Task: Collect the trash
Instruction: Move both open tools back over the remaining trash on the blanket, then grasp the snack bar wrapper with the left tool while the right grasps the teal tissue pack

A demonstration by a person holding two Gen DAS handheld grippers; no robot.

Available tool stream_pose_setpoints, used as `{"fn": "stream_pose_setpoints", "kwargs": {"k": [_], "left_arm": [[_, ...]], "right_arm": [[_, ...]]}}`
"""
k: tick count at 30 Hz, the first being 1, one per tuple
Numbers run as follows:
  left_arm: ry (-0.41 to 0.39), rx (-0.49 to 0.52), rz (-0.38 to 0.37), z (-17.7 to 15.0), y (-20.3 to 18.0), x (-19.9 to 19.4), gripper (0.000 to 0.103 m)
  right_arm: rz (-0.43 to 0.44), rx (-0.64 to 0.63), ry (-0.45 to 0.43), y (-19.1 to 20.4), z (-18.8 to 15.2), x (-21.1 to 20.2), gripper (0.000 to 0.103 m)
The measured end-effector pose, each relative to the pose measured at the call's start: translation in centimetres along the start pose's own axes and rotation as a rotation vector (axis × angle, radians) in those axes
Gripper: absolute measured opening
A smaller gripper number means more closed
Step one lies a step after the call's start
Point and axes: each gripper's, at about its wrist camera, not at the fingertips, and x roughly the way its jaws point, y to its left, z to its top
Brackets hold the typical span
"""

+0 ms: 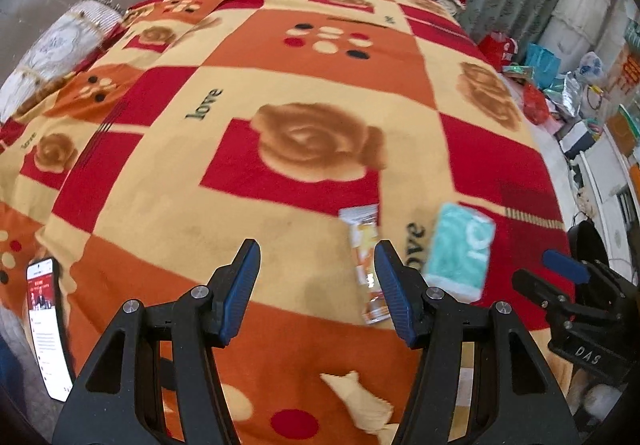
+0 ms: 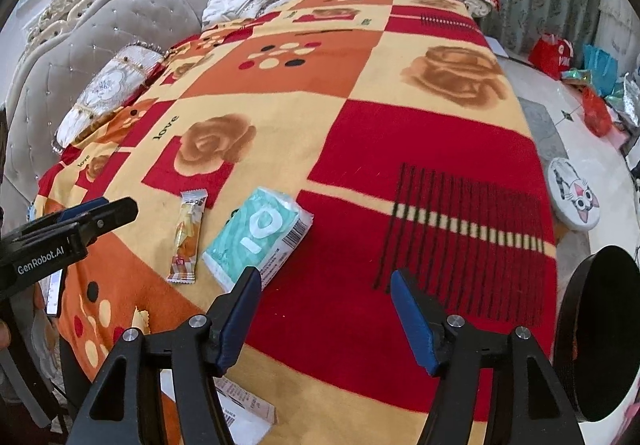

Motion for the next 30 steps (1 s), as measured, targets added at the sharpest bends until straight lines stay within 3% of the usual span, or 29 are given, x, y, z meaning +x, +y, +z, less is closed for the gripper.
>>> {"fn": "stream_pose_setpoints", "kwargs": {"k": [12,20,26,30], "left_arm": [[0.042,-0.003,0.003,-0.3,0.6,1.8,0.058],[0.057,-0.005,-0.014,-0.3,0.3,2.5,0.058],[0.077,0.001,-0.046,-0.2,-0.8,3.8,0.058],[0.092,-0.011,-0.067,-0.1,-1.3,4.8,0.058]], "right_arm": [[0.07,0.002,0.063,2.9,1.9,4.1,0.07],[0.06,-0.096,0.089,4.8,2.6,6.4,0.074],[-0.005,-0.108,0.068,2.8,2.9,5.0,0.074],[0.033,-0.056,0.086,1.8,3.1,4.7,0.074]]}}
